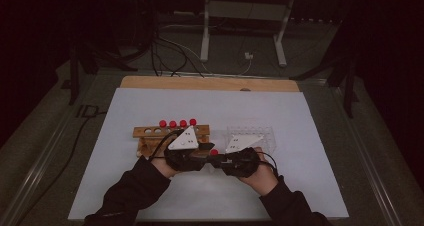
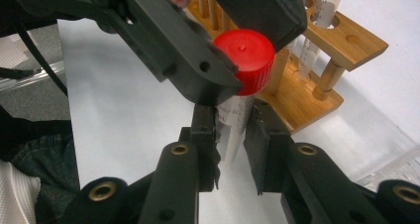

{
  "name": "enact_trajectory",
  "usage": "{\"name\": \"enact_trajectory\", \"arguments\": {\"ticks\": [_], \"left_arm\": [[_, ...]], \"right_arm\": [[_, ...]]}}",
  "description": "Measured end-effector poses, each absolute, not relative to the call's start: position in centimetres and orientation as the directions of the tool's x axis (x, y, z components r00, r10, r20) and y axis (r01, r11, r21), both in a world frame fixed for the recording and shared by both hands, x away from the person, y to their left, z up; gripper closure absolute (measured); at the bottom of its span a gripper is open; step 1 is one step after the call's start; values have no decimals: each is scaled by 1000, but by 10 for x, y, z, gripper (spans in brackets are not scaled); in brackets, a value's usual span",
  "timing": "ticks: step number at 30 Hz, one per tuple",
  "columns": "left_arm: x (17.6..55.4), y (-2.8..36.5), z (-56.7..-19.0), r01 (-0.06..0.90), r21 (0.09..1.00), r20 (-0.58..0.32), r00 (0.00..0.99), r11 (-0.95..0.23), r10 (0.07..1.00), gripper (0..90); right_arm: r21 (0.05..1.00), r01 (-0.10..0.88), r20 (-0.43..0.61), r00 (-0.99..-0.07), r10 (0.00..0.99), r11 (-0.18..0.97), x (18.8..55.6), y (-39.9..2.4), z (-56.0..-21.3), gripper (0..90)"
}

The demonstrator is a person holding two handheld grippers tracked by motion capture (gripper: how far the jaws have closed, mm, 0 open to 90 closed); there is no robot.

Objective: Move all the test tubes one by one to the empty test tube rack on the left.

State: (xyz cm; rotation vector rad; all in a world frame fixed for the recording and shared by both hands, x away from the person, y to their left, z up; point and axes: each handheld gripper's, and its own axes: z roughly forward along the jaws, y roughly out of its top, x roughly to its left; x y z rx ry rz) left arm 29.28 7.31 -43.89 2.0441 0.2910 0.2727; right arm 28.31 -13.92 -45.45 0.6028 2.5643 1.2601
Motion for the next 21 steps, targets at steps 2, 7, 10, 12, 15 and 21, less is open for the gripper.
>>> {"name": "enact_trajectory", "arguments": {"ticks": [2,7,10,12,15,21], "left_arm": [[293,73,-439,85,883,70,948,-461,311,674],[292,74,-437,80,887,72,949,-456,308,717],[292,78,-433,89,882,75,943,-462,325,718],[293,82,-430,90,884,77,940,-459,333,718],[293,90,-424,91,885,85,932,-456,352,719],[291,110,-411,92,892,102,913,-442,396,719]], "right_arm": [[794,266,-14,-891,453,547,283,-139,-455,752],[805,252,-22,-892,452,536,282,-141,-455,745],[815,249,-22,-889,458,523,282,-143,-453,651],[816,246,-27,-888,460,523,281,-144,-452,587],[824,248,-23,-884,468,509,280,-147,-451,517],[837,249,-14,-881,474,488,279,-149,-449,332]]}}
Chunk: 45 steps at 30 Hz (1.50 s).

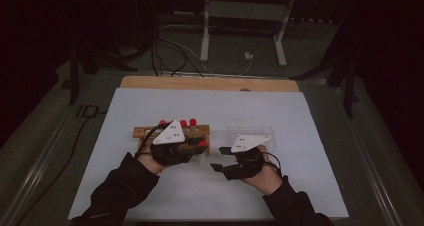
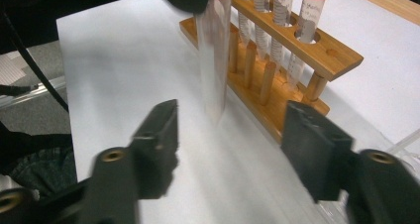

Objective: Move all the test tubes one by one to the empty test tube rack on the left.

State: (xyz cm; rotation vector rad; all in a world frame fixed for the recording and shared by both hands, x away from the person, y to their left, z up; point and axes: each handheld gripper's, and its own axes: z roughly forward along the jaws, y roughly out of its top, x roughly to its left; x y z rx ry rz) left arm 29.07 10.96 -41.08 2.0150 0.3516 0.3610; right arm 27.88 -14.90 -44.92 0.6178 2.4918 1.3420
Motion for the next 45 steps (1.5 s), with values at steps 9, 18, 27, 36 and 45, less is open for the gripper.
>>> {"name": "enact_trajectory", "arguments": {"ticks": [9,18,27,36,45], "left_arm": [[287,154,-388,102,904,131,857,-414,497,720],[289,196,-370,111,916,157,785,-386,600,720],[305,213,-369,135,917,171,718,-375,675,720],[326,218,-388,172,926,134,681,-335,720,720],[337,218,-408,205,923,110,671,-326,733,719]], "right_arm": [[850,275,23,-872,490,450,278,-148,-447,42],[873,271,55,-880,472,405,280,-154,-442,0],[876,257,37,-879,474,407,279,-155,-440,0],[881,256,39,-878,477,398,279,-158,-440,0],[882,253,40,-880,473,397,279,-160,-441,0]]}}
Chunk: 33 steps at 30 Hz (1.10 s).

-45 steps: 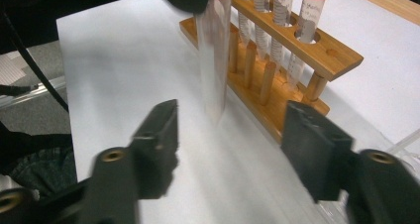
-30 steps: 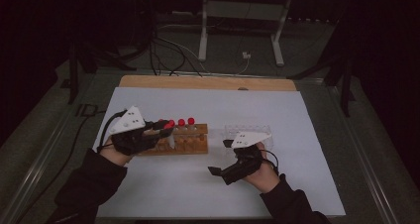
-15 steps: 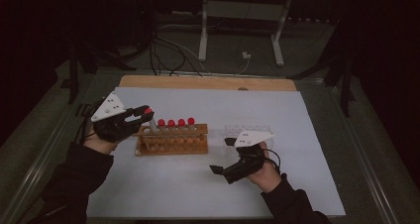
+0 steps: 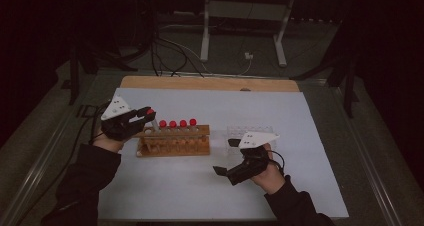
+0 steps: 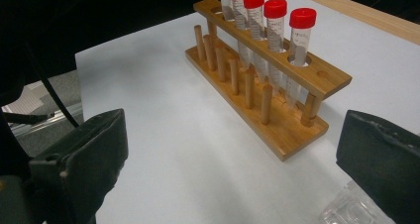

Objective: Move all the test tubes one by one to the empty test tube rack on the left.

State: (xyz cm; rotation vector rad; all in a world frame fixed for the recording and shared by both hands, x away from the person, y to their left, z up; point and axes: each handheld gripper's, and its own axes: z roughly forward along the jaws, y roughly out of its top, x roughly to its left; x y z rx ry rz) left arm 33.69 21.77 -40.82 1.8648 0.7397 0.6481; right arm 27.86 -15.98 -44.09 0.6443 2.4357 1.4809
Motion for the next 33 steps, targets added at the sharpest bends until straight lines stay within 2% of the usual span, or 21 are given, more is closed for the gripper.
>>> {"name": "enact_trajectory", "arguments": {"ticks": [20,33], "left_arm": [[345,214,-449,278,898,75,665,-340,743,718],[345,214,-451,295,886,83,659,-358,748,713]], "right_arm": [[887,250,41,-880,474,388,278,-164,-440,0],[886,248,35,-879,475,392,278,-164,-440,0]]}}
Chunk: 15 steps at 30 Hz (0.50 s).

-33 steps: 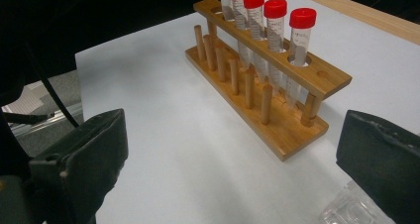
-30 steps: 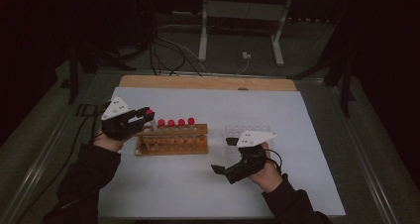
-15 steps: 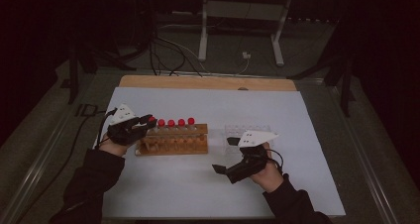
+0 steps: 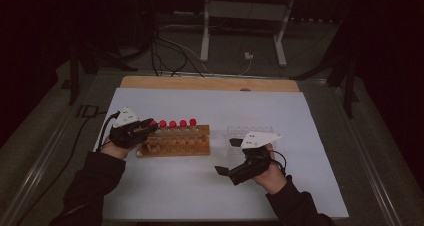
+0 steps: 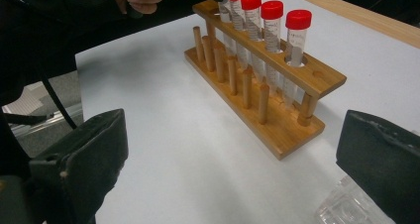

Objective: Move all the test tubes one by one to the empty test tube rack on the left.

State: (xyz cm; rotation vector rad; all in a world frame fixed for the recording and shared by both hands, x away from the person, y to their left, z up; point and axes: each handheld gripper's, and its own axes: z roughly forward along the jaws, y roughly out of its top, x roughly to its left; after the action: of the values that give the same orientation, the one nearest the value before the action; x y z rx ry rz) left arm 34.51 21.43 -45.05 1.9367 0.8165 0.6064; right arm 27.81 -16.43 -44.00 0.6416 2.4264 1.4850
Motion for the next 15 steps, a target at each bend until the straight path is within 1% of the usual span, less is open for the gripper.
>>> {"name": "enact_trajectory", "arguments": {"ticks": [5,15], "left_arm": [[345,213,-450,295,881,91,661,-369,745,714],[346,215,-449,304,879,77,669,-367,739,705]], "right_arm": [[887,251,42,-880,473,388,278,-165,-440,0],[886,248,42,-884,466,391,278,-165,-439,0]]}}
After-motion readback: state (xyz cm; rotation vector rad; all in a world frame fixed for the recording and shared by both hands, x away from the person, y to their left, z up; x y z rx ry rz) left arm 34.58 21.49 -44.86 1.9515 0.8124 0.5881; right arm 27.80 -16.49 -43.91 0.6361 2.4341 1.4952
